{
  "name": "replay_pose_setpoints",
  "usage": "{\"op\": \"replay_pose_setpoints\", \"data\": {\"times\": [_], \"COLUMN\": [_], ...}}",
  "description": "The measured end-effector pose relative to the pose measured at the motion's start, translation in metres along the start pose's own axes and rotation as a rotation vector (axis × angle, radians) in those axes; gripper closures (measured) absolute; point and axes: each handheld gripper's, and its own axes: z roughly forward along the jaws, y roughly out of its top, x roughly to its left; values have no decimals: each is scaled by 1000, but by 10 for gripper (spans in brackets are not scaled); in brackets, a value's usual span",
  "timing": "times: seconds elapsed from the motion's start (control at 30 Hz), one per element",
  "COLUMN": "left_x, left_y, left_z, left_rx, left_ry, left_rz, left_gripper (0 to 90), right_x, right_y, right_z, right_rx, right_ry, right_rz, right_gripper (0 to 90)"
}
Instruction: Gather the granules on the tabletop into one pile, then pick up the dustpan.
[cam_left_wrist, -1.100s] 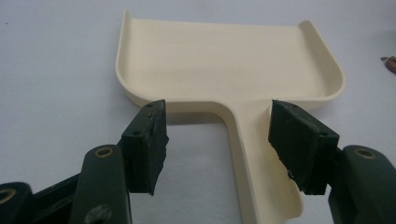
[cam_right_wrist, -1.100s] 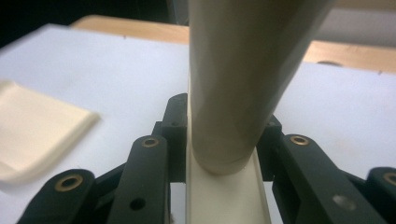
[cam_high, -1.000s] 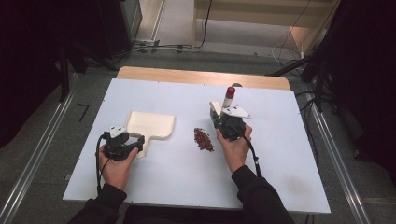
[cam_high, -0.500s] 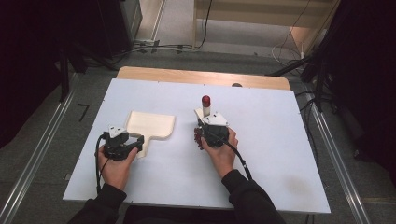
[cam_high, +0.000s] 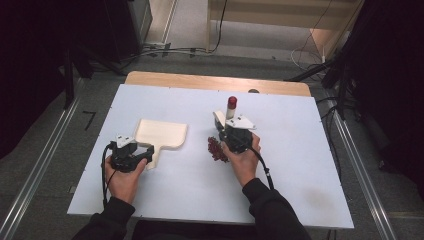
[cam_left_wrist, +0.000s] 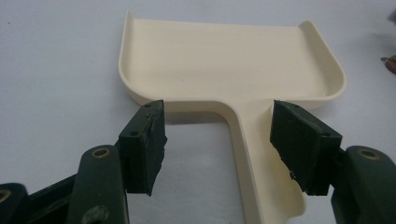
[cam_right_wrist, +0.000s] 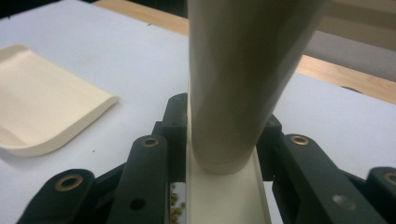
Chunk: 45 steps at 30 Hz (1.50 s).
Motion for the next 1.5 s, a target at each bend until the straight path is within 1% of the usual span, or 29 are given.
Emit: {"op": "replay_pose_setpoints", "data": {"times": [0.07, 0.13, 0.23, 0.27, 0.3, 0.33, 0.37, 0.43, 0.5, 0.6, 0.63, 0.7, 0.83, 1.13, 1.5], "left_x": [1, 2, 2, 1, 1, 0, -1, -1, -2, -2, -2, -2, -3, -3, -12], "left_y": [0, -1, -1, -1, -1, -1, -1, -1, -2, -3, -3, -4, -4, -6, -12], "left_z": [0, 0, 0, -1, -1, -2, -2, -2, -3, -4, -4, -4, -6, -7, -10], "left_rx": [-10, -17, -18, -18, -20, -18, -16, -13, -18, -20, -15, -15, -32, -33, -11], "left_ry": [-11, -20, -34, -41, -35, -22, -18, -18, -7, -2, 1, 6, 13, 18, 19], "left_rz": [-5, -14, -22, -23, -19, -13, -12, -15, -18, -20, -15, -13, -13, -16, -19], "left_gripper": [357, 347, 355, 367, 367, 346, 309, 273, 219, 189, 187, 180, 160, 130, 131], "right_x": [-10, -23, -41, -44, -50, -54, -58, -65, -71, -77, -80, -82, -89, -92, -95], "right_y": [2, 2, 0, -1, -2, -4, -5, -9, -14, -19, -21, -23, -26, -27, -28], "right_z": [-4, -8, -16, -17, -21, -23, -25, -30, -33, -38, -40, -42, -44, -47, -48], "right_rx": [-5, 0, -9, -10, -12, -16, -17, -19, -15, -16, -19, -19, -24, -26, -29], "right_ry": [17, 38, 49, 50, 42, 42, 37, 33, 27, 20, 16, 11, 6, -1, -3], "right_rz": [29, 74, 109, 113, 119, 121, 125, 133, 137, 138, 143, 147, 153, 159, 167], "right_gripper": [643, 643, 643, 643, 643, 643, 643, 643, 643, 643, 643, 643, 643, 643, 643]}}
